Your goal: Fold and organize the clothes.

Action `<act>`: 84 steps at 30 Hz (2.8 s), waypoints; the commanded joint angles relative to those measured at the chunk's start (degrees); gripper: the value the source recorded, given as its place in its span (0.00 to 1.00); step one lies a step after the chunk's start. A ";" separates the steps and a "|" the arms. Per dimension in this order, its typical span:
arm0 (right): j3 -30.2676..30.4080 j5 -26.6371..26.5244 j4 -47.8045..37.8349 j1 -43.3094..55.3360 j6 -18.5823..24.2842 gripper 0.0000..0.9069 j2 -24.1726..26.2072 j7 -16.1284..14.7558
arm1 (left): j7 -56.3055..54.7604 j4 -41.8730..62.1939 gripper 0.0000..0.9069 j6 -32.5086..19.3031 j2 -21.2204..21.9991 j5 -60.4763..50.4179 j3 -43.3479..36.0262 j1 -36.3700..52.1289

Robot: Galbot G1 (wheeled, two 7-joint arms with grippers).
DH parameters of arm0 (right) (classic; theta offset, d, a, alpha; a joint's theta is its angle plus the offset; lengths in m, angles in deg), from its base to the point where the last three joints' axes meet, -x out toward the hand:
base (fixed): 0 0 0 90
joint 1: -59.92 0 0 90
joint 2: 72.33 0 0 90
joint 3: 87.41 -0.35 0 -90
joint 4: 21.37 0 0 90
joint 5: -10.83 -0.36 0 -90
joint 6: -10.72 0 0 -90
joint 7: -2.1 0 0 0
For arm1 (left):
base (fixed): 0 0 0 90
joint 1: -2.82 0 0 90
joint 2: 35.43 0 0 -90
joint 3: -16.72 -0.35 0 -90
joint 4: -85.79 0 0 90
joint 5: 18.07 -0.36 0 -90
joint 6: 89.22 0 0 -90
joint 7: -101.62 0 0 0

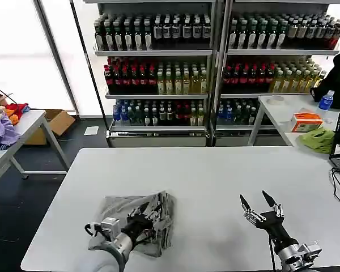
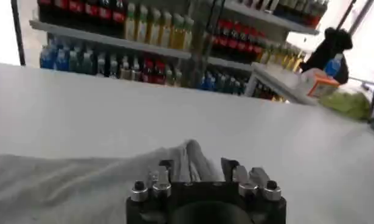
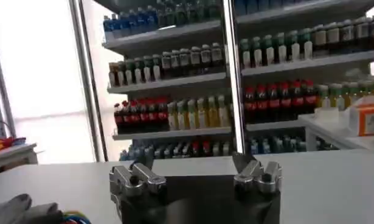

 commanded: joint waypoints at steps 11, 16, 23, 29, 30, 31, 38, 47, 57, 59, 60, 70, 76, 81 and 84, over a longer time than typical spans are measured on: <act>1.85 0.57 0.38 -0.05 0.12 1.00 -0.63 0.34 | 10.57 4.58 1.00 -0.79 -0.37 -2.75 28.16 -13.16; 1.56 1.16 0.08 -0.70 0.52 1.00 -0.51 0.36 | 9.57 8.40 1.00 0.28 2.11 -7.03 27.49 -11.70; 0.80 0.16 1.49 -1.27 0.65 1.00 0.04 0.11 | 9.49 12.22 1.00 -0.09 4.16 -10.22 25.02 -10.50; 0.58 -0.53 2.22 -1.89 0.92 1.00 -0.43 0.09 | 9.73 12.57 1.00 0.44 5.75 -10.88 22.47 -9.70; 0.55 -0.47 2.28 -2.01 1.04 1.00 -0.49 0.10 | 9.95 13.03 0.93 0.44 6.06 -11.13 22.30 -9.50; 0.45 -0.55 2.49 -2.34 1.20 1.00 -0.57 0.10 | 10.26 13.98 0.87 0.43 6.43 -11.87 21.93 -9.00; -0.15 -0.70 2.16 -3.37 1.93 1.00 -1.10 0.11 | 10.26 13.47 0.04 -0.49 8.56 -11.11 19.72 -9.31; 0.06 -0.74 1.94 -2.74 1.72 1.00 -1.37 0.31 | 9.71 11.00 0.00 -2.41 10.90 -9.35 17.91 -10.60; 0.06 -1.52 1.49 -2.27 1.69 1.00 -1.46 0.43 | 6.52 6.97 0.01 -3.55 11.32 -1.90 24.22 -10.80; 0.10 -1.69 1.45 -1.83 1.50 1.00 -1.48 0.47 | 4.54 5.10 0.01 -3.13 11.87 3.10 26.03 -10.85; 0.14 -1.83 1.50 -1.66 1.49 1.00 -1.46 0.51 | 1.79 3.80 0.01 -2.08 12.09 10.70 27.43 -10.84; -0.47 -2.76 1.05 -1.46 1.74 1.00 -1.12 0.43 | 1.66 5.76 0.01 0.46 3.68 30.36 51.43 -12.82; -0.14 -2.80 1.17 -1.25 1.79 1.00 -1.24 0.49 | 4.21 11.28 0.01 0.51 -7.58 31.55 60.14 -13.96; -0.45 -2.80 1.26 -1.16 1.76 1.00 -1.34 0.58 | 2.45 5.91 0.01 0.51 -12.17 32.48 58.86 -14.11; -0.71 -2.90 1.13 -1.24 1.80 1.00 -1.50 0.57 | -0.68 -1.98 0.01 0.54 -10.70 32.20 53.18 -13.17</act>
